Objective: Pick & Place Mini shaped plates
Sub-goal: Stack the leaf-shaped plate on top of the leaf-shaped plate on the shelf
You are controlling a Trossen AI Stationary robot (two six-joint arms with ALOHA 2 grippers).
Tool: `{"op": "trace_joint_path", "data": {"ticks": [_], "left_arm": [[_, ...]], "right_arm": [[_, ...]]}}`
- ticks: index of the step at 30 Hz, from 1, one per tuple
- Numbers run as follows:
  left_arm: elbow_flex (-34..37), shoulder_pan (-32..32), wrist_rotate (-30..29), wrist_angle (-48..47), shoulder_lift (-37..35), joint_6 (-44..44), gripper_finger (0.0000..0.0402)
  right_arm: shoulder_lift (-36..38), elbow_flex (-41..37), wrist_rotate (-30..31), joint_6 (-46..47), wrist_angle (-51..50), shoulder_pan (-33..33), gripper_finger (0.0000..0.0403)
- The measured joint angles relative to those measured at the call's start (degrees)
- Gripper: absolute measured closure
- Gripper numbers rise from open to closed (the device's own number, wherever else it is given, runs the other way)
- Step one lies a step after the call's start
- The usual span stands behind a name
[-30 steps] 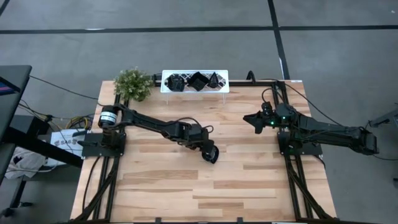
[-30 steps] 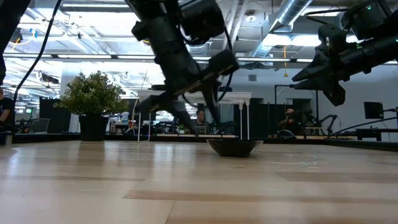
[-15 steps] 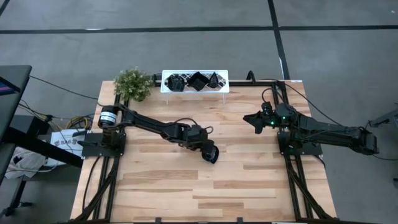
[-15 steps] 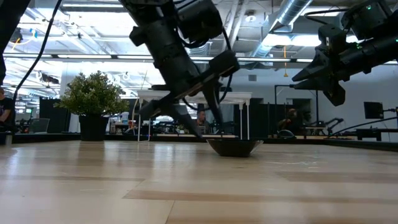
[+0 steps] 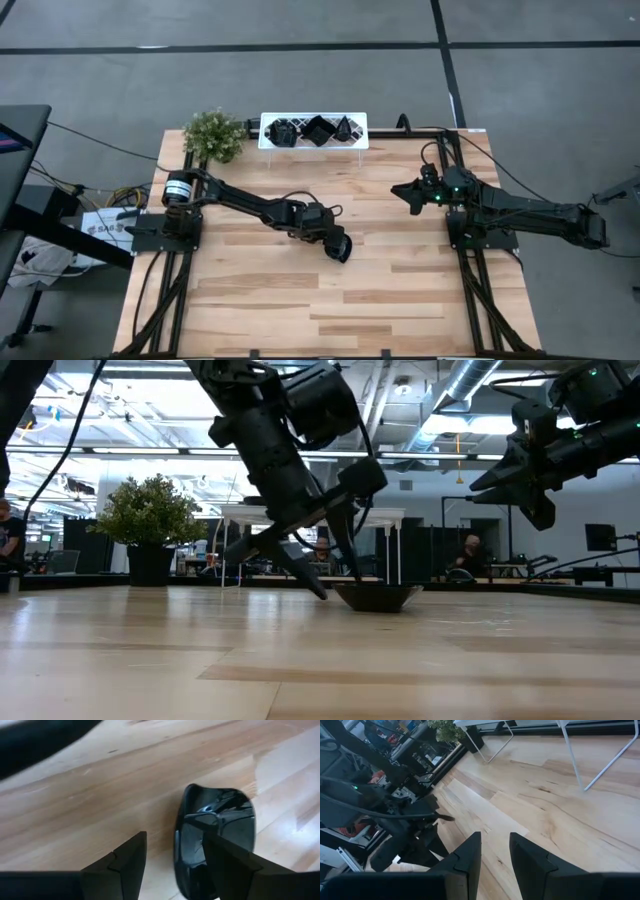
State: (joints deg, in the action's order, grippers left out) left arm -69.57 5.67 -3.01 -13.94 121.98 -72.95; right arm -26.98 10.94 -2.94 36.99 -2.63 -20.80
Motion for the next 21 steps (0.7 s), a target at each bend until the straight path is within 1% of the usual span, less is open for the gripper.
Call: {"op": "trace_joint_path", "data": {"ticks": [7,10,13,21], "left_arm": [[-0.2,0.0,1.0,1.4,1.7,-1.3,0.0207],[-0.2,0.0,1.1,1.3,1.7,-2.3,0.0215],[-0.2,0.0,1.1,1.2,1.7,-2.4,0.0237],[-0.1,0.0,1.5,1.1,1.8,-2.8,0.0313]], "right_arm": [[0.0,0.0,0.0,0.0,-0.2,0.0,0.0305],[0.0,0.0,0.0,0.0,-0.2,0.0,0.0305],[0.0,0.0,0.0,0.0,-0.2,0.0,0.0305],[0.0,0.0,0.0,0.0,-0.2,0.0,0.0305]]}}
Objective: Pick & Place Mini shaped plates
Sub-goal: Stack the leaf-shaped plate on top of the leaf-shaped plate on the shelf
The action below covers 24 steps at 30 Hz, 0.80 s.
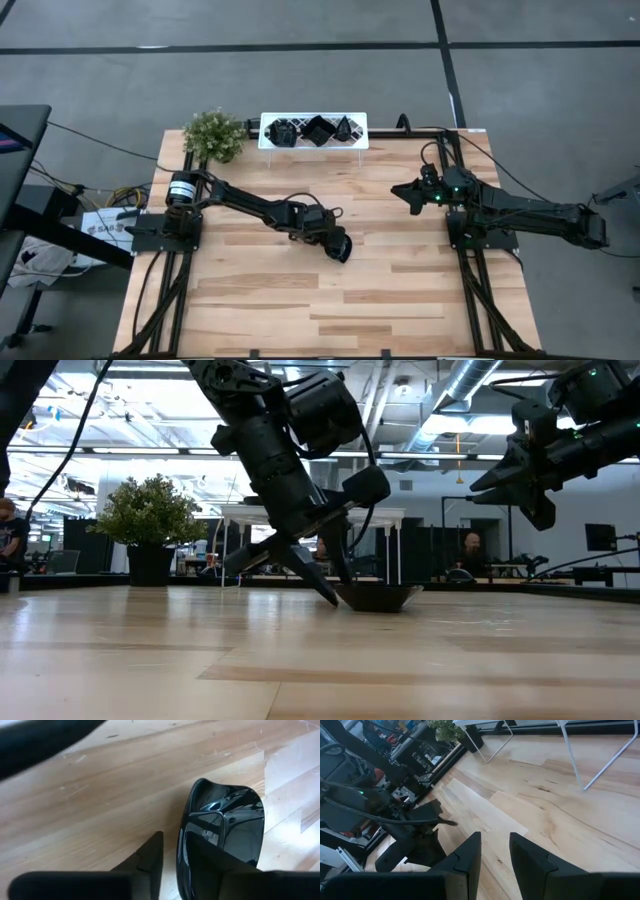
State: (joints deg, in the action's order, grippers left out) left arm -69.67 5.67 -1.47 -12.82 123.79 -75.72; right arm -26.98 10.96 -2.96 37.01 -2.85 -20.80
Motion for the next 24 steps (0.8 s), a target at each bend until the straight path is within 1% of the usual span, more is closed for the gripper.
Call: {"op": "trace_joint_path", "data": {"ticks": [8,12,14,19,24], "left_arm": [[0.0,0.0,0.0,0.0,0.0,0.0,0.0367],[0.1,0.0,0.0,-0.6,-1.2,0.0,0.0391],[0.1,0.0,-0.1,-0.9,-2.3,0.5,0.0394],[0.1,-0.1,-0.9,-4.9,-6.8,2.8,0.0394],[0.1,0.2,-4.6,-10.9,-15.4,6.0,0.0394]], "right_arm": [[0.0,0.0,0.0,0.0,-0.1,0.0,0.0305],[0.0,0.0,0.0,0.0,-0.1,0.0,0.0305],[0.0,0.0,0.0,0.0,-0.1,0.0,0.0305],[0.0,0.0,0.0,0.1,-0.2,0.1,0.0305],[0.0,0.0,0.0,0.1,-0.2,0.1,0.0305]]}}
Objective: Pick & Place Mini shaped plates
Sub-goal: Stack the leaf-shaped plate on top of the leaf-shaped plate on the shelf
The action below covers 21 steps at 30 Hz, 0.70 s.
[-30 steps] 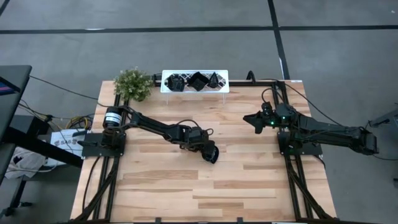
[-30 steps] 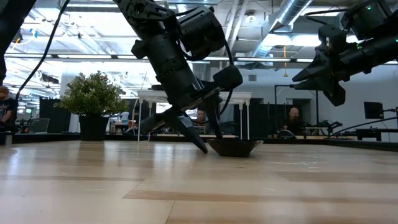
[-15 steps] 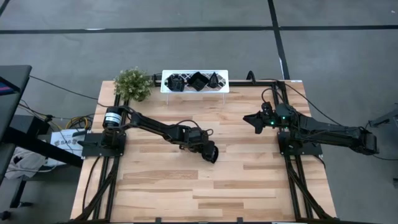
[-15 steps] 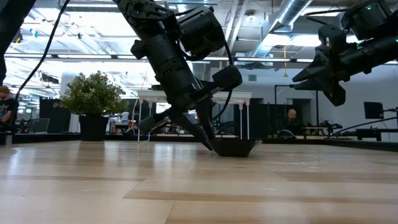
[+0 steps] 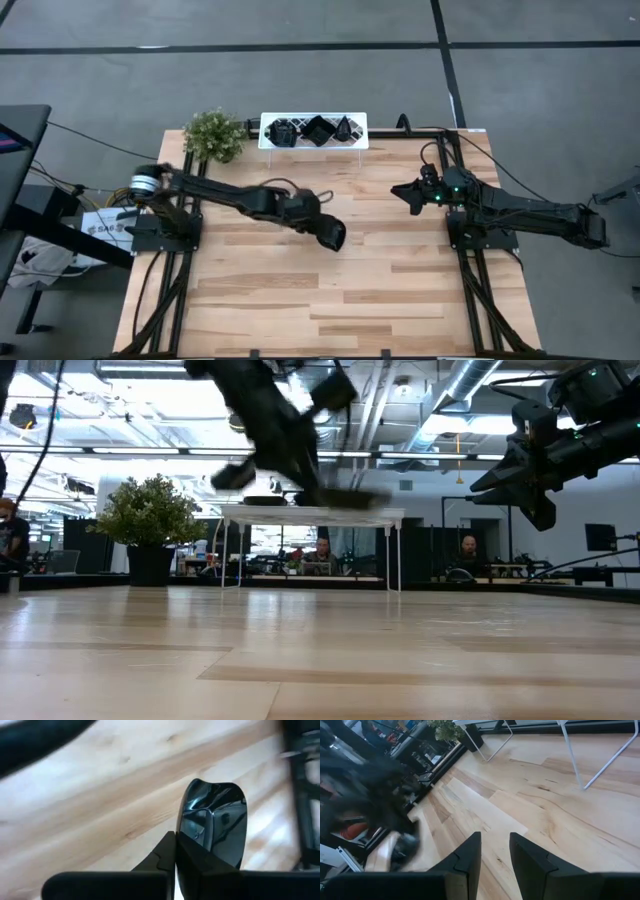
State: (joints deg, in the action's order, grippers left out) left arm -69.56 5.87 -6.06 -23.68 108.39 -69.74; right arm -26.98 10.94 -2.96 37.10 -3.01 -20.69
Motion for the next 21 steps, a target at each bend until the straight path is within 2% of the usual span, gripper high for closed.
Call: {"op": "trace_joint_path", "data": {"ticks": [12,17,21], "left_arm": [[0.0,1.4,-19.2,-2.9,-23.7,10.9,0.0395],[-0.1,1.0,-24.2,-3.0,-28.7,13.7,0.0396],[-0.1,-1.1,-25.5,-3.1,-29.8,16.7,0.0396]], "right_arm": [[0.0,0.0,0.0,-0.1,0.0,0.0,0.0305],[0.0,0.0,0.0,-0.1,0.0,0.0,0.0305],[0.0,0.0,0.0,-0.1,0.0,0.0,0.0305]]}}
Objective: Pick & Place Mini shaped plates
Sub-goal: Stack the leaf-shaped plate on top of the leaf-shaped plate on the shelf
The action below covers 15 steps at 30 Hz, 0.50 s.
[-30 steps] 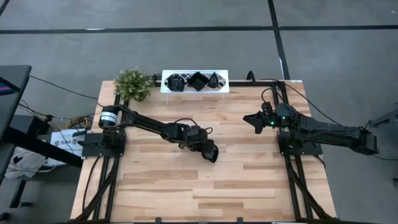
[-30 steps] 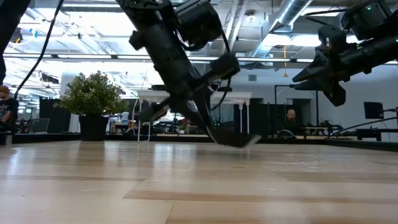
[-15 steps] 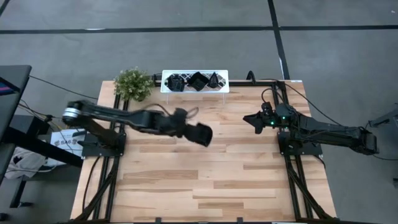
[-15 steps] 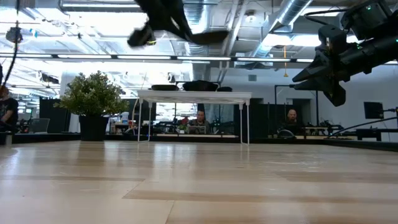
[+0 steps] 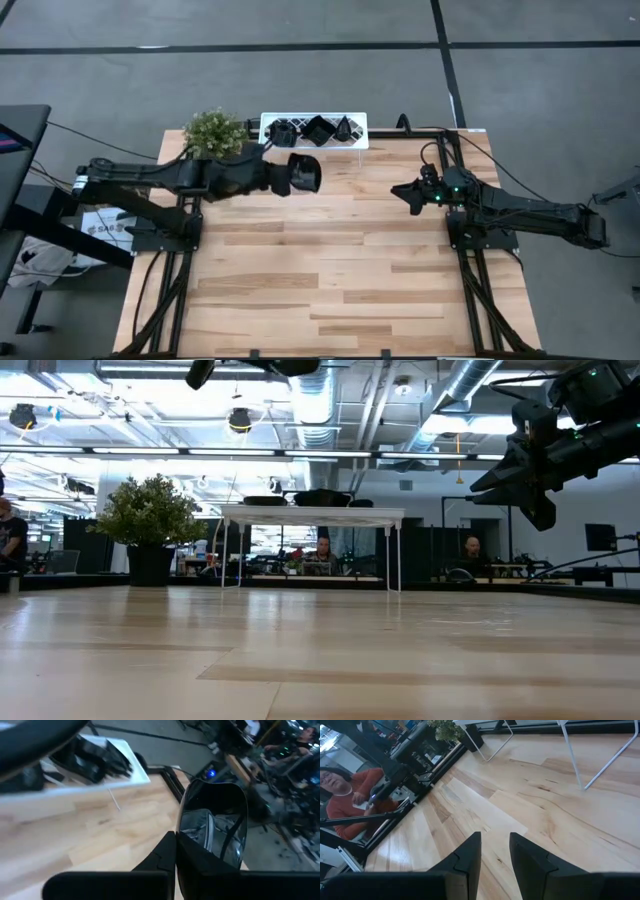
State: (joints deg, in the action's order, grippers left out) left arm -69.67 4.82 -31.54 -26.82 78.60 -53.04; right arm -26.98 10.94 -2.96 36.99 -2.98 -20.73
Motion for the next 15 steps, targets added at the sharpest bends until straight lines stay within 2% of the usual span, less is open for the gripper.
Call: {"op": "trace_joint_path", "data": {"ticks": [4,9,15], "left_arm": [[0.0,-5.4,0.0,-0.2,0.1,2.3,0.0396],[0.1,-15.7,2.0,-0.4,-0.6,3.0,0.0396],[0.0,-30.6,16.0,-0.2,-0.1,6.2,0.0396]], "right_arm": [[0.0,0.0,0.0,0.0,0.0,0.0,0.0305],[0.0,0.0,0.0,0.0,0.0,0.0,0.0305],[0.0,0.0,0.0,0.1,0.0,0.0,0.0305]]}}
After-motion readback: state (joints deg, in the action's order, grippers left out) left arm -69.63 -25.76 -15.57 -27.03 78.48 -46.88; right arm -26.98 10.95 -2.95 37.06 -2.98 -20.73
